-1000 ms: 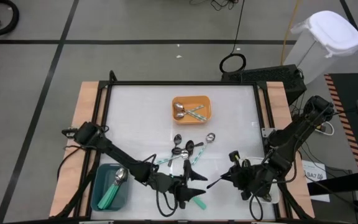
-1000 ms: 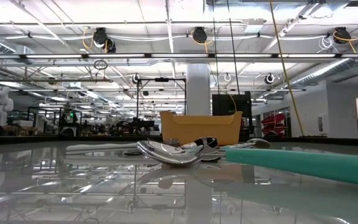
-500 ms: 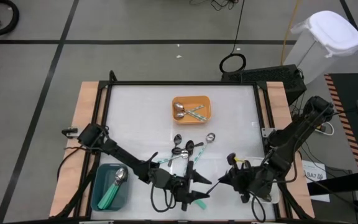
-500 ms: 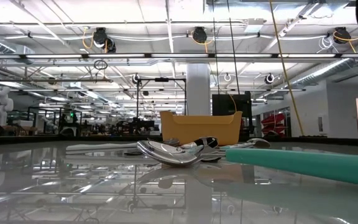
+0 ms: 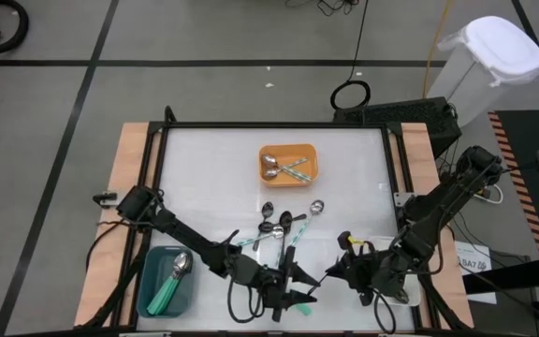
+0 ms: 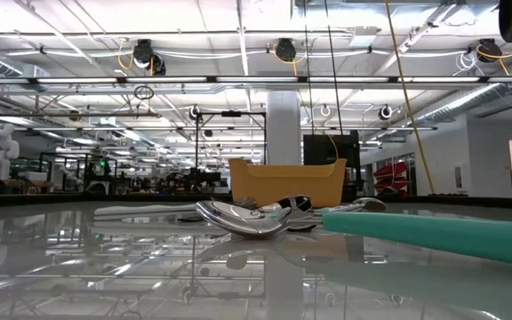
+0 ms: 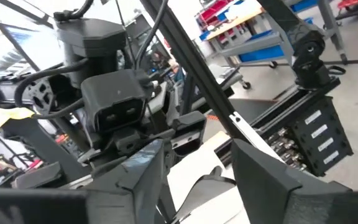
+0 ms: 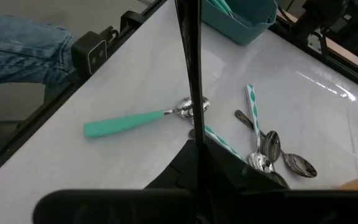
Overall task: Sort silverware by color (type)
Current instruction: Put the black spoon into the white bin
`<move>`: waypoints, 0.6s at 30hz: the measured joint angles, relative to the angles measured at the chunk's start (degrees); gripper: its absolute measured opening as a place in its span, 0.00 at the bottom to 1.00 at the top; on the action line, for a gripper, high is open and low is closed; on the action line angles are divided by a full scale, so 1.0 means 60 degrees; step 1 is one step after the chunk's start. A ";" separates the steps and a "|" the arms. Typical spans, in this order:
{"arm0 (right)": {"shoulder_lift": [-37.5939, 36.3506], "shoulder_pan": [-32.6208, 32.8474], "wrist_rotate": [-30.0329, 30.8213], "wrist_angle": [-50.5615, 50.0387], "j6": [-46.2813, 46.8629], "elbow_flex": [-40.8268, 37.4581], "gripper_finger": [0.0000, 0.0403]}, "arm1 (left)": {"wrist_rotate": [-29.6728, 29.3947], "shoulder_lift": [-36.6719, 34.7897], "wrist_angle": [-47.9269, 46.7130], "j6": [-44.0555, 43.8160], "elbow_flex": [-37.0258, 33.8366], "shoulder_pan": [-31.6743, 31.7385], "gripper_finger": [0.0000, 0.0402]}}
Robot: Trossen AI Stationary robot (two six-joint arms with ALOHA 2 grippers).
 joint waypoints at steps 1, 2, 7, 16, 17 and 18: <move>0.0000 0.0000 -0.0003 0.0000 0.0000 0.0000 0.02 | 0.0010 0.0000 -0.0124 -0.0003 0.0040 0.0000 0.45; 0.0000 0.0000 -0.0006 0.0000 0.0000 0.0000 0.02 | 0.0012 0.0000 -0.0176 -0.0002 0.0046 0.0000 0.43; 0.0000 -0.0015 -0.0182 0.0007 0.0007 0.0000 0.02 | 0.0032 0.0000 -0.0209 0.0000 0.0046 0.0023 0.35; -0.0004 -0.0018 -0.0233 -0.0004 0.0007 0.0000 0.02 | 0.0048 0.0000 -0.0410 -0.0146 0.0046 0.0062 0.32; -0.0004 -0.0018 -0.0229 -0.0004 0.0004 0.0000 0.02 | 0.0048 0.0000 -0.0422 -0.0153 0.0046 0.0067 0.32; -0.0004 -0.0018 -0.0234 -0.0003 -0.0001 0.0000 0.02 | 0.0048 0.0000 -0.0469 -0.0153 0.0046 0.0069 0.32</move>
